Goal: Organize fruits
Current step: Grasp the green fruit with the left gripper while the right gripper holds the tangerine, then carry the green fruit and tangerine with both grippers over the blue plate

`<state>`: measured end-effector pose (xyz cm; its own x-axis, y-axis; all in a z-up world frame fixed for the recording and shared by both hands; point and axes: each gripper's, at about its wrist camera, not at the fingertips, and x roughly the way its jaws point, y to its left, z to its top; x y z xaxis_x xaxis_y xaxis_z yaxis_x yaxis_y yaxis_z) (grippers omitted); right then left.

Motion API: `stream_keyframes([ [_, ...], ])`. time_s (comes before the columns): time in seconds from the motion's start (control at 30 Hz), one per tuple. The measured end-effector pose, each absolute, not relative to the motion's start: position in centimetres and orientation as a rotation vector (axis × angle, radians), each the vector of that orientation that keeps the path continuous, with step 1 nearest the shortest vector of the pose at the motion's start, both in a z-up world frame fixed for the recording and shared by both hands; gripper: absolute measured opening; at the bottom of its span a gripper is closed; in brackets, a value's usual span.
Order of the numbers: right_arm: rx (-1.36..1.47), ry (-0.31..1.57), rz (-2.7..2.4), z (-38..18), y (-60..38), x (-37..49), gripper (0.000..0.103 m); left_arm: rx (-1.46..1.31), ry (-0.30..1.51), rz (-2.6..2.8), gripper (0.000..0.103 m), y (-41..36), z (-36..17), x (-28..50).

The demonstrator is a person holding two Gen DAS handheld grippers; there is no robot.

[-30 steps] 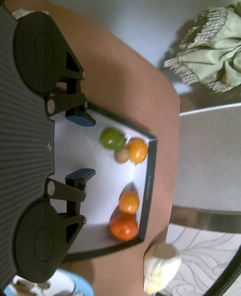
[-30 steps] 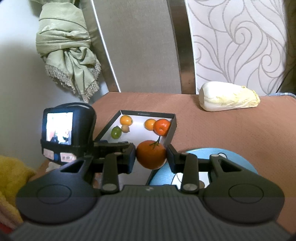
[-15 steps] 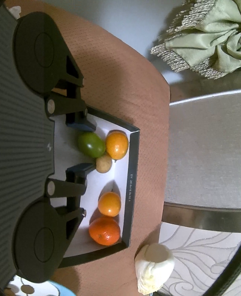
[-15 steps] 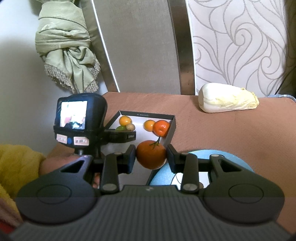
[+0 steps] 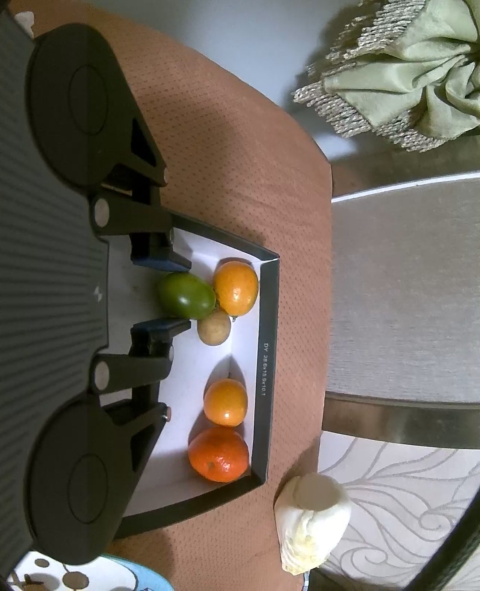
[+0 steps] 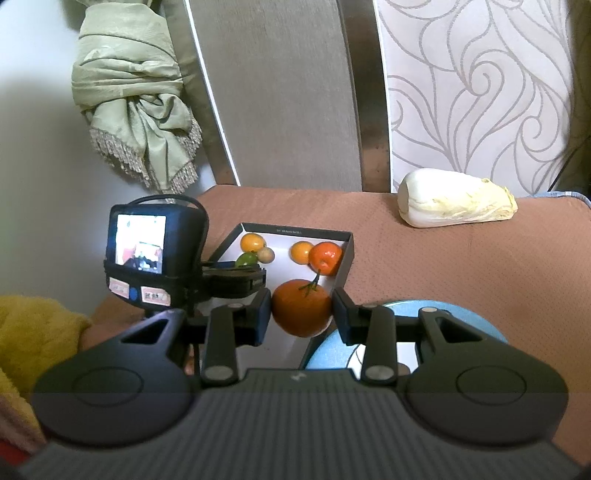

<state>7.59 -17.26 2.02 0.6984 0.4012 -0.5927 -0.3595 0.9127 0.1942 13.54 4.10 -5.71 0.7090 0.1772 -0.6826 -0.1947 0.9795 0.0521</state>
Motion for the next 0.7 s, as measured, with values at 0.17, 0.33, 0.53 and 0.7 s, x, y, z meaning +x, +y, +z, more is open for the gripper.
stream_keyframes([
  [0.17, 0.068, 0.672, 0.417, 2.1, -17.3, 7.3, 0.039, -0.035, 0.77, 0.18, 0.031, 3.6, -5.3, 12.6],
  [0.33, 0.067, 0.673, 0.414, 1.9, -17.1, 6.9, 0.039, -0.029, 0.769, 0.143, 0.031, 2.4, -4.7, 11.4],
  [0.53, 0.059, 0.678, 0.413, 1.3, -16.8, 6.2, 0.039, -0.015, 0.759, 0.116, 0.031, 1.6, -4.0, 10.0],
  [0.7, 0.048, 0.661, 0.419, 1.3, -16.5, 5.4, 0.039, -0.002, 0.749, 0.111, 0.031, 1.5, -3.4, 9.3],
])
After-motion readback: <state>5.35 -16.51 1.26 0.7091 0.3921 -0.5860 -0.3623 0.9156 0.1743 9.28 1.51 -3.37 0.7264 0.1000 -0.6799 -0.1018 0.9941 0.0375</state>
